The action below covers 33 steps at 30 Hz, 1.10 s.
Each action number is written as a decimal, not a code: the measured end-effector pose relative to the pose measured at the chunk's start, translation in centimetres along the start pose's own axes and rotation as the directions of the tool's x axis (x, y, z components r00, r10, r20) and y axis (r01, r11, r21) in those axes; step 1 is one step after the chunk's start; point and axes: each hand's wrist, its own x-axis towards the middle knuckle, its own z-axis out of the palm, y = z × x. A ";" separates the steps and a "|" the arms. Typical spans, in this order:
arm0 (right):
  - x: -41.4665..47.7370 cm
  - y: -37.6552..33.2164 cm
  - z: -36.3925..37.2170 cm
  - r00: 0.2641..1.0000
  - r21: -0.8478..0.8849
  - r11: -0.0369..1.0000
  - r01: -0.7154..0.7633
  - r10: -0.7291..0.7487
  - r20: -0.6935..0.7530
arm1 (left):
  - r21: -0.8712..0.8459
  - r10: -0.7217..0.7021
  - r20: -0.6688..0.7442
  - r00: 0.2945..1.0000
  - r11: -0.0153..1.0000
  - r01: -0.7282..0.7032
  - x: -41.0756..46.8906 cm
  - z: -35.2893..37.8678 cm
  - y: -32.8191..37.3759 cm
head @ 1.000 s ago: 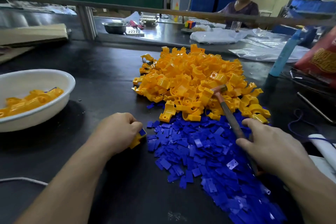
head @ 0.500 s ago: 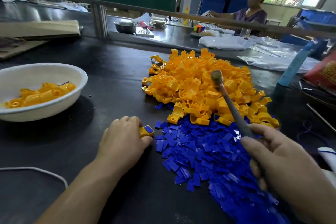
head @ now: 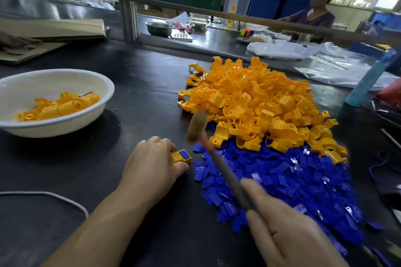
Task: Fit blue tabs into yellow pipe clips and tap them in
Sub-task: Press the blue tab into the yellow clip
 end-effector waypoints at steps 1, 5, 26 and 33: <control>0.2 -0.2 0.1 0.998 -0.044 0.999 0.011 -0.009 0.058 | 0.006 0.002 0.005 1.000 1.000 -0.002 0.1 -0.1 0.0; 0.9 0.5 -0.9 0.995 -0.020 0.999 0.032 -0.030 0.097 | 0.016 0.001 0.018 1.000 1.000 -0.002 0.1 -0.2 0.1; 3.0 3.8 -0.8 0.973 -0.025 0.999 0.042 -0.046 -0.225 | 0.041 0.015 -0.005 1.000 0.999 -0.015 -0.2 -0.1 0.0; 3.7 7.1 -2.0 0.868 -0.140 0.973 -0.184 0.093 -0.487 | 0.280 0.207 -0.002 0.978 0.939 -0.198 -0.6 0.6 0.5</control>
